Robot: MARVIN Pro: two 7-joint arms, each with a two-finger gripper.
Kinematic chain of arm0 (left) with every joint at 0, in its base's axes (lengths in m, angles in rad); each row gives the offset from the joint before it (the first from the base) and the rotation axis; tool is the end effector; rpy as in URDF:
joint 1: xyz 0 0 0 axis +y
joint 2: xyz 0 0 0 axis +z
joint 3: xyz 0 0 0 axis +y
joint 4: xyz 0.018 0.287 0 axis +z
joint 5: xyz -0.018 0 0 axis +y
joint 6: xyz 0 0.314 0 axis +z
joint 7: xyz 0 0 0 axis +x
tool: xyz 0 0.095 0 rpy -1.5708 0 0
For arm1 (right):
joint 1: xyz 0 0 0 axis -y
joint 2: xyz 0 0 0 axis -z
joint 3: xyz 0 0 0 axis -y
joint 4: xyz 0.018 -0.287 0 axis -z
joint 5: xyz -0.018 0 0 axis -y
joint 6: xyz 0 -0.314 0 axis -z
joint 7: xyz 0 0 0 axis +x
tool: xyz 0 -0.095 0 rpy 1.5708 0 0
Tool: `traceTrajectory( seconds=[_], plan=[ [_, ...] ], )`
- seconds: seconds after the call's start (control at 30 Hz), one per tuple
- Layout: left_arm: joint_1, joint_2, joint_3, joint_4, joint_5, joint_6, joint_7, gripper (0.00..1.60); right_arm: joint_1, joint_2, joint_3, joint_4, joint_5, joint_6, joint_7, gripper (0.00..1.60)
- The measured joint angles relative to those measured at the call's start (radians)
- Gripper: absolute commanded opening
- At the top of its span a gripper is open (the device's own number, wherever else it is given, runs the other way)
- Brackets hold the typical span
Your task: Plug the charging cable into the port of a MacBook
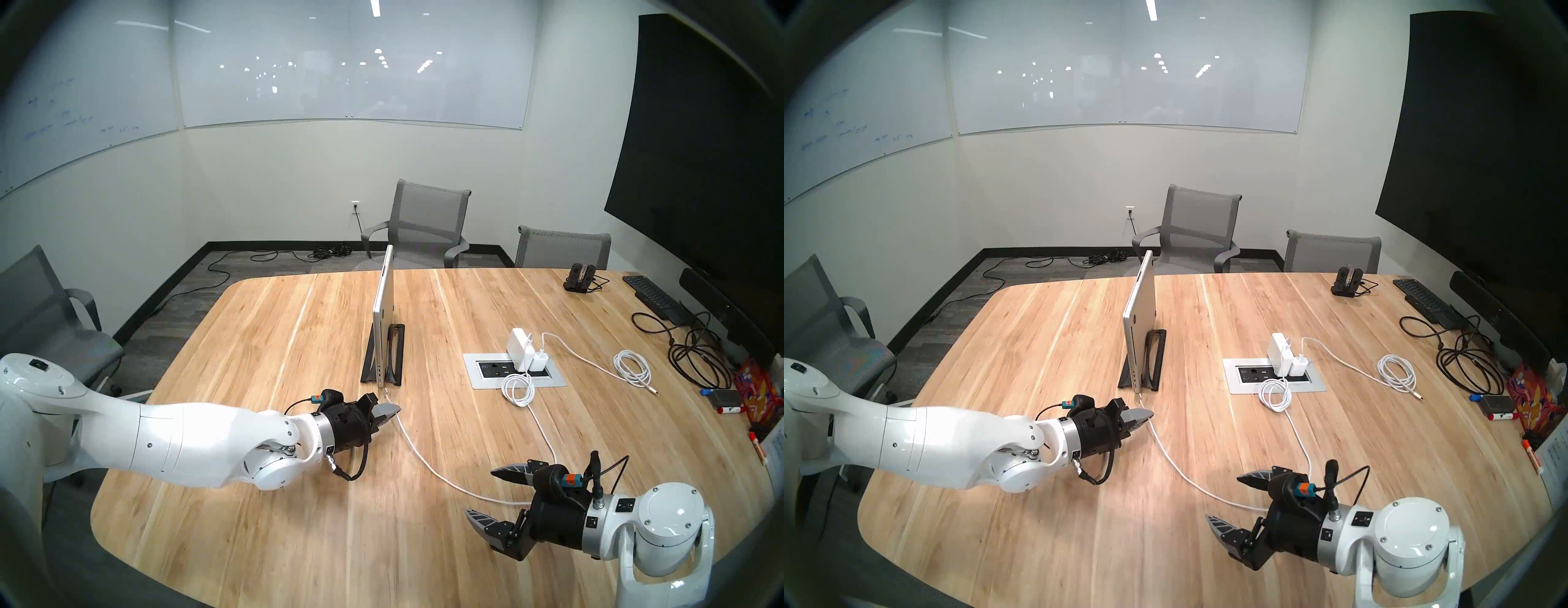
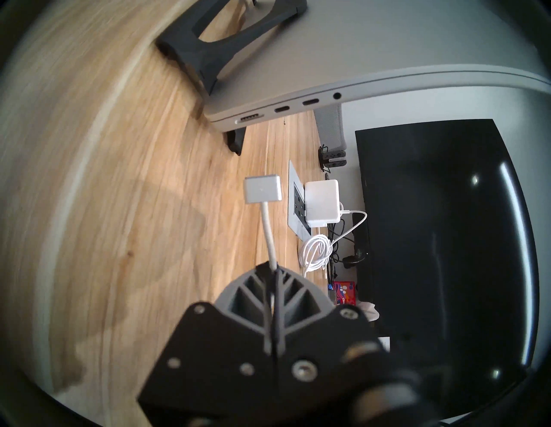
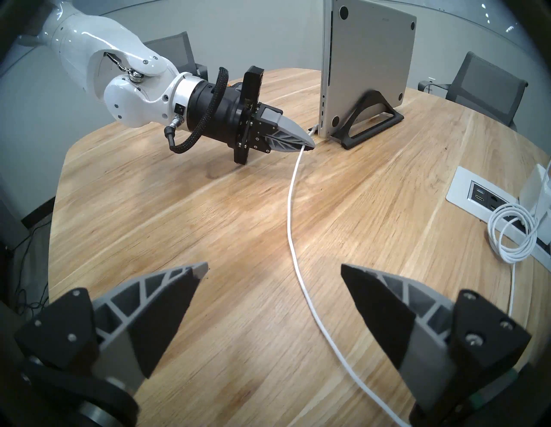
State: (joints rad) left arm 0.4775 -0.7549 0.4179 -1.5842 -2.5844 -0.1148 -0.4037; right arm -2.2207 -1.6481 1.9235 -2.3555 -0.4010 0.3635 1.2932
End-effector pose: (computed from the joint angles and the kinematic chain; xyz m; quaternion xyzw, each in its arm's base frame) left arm 0.3702 -0.0625 -0.3449 0.7865 0.1823 0.2267 0.5448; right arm 0.1905 -0.0214 -0.2627 -0.8045 -0.3547 -0.4323 0.2001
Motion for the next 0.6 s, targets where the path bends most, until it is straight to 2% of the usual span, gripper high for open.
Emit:
traceTrajectory(
  seconds=[0.6],
  plan=[
    [-0.015,0.01,0.022,0.028,0.062,0.055,-0.049,0.0,0.002,-0.002,0.0,0.001,-0.002,-0.002,0.002,1.6]
  ],
)
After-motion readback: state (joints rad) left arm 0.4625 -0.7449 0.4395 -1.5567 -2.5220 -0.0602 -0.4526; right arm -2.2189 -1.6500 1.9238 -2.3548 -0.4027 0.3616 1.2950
